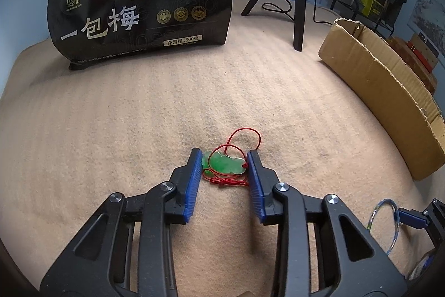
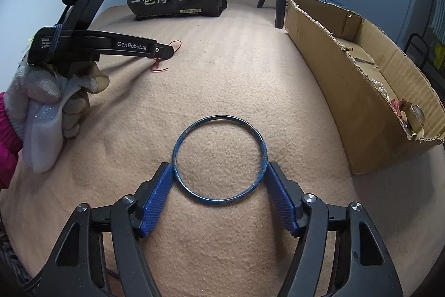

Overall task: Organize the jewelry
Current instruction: 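Lift and carry the pendant and bangle over the box with both tools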

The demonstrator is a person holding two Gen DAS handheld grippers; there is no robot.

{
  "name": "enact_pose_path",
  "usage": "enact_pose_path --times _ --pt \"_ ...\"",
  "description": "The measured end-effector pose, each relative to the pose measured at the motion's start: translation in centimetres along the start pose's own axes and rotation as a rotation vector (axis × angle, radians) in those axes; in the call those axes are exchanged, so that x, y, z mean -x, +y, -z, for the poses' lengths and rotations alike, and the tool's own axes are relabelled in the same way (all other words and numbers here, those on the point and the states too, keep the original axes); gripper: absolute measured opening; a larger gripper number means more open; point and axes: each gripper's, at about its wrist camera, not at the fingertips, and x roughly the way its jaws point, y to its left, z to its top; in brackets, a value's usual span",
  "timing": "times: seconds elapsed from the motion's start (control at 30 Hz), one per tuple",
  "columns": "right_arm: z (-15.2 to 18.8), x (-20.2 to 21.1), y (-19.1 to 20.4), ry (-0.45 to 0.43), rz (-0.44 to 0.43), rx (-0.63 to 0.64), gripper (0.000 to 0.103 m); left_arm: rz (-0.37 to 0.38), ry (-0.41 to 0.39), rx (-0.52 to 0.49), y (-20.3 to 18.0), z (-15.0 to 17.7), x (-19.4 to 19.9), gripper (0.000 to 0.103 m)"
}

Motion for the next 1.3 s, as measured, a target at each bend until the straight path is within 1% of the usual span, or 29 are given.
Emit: enact_pose_path --times 0.23,0.37,0.6,0.77,1.1,1.3 --pt "-0.1 0.3 0.0 -0.008 -0.003 -0.013 0.068 -0.012 0.001 -0.004 -0.2 0.0 0.6 0.032" --pt "-0.4 1.0 0.1 -0.028 -0.01 -0.021 0.068 -0.016 -0.021 -0.009 -0.6 -0.2 1.9 0.032" --pt "-1.1 3.1 1.1 -0.072 -0.006 0.007 0.068 -0.012 -0.087 -0.02 -1.5 -0.9 5.3 0.032" --pt "-1.6 4.9 0.9 -0.103 -0.001 0.006 0.068 -0.003 -0.137 -0.03 -2.4 -1.4 8.1 0.032" --pt "-2.7 8.2 -1.1 -0.148 0.028 -0.033 0.068 0.034 -0.242 -0.05 -5.8 -2.4 13.9 0.032" --pt "-3.2 10.5 -2.9 -0.179 0.058 -0.057 0.067 0.061 -0.289 -0.065 -8.3 -3.1 16.4 0.032"
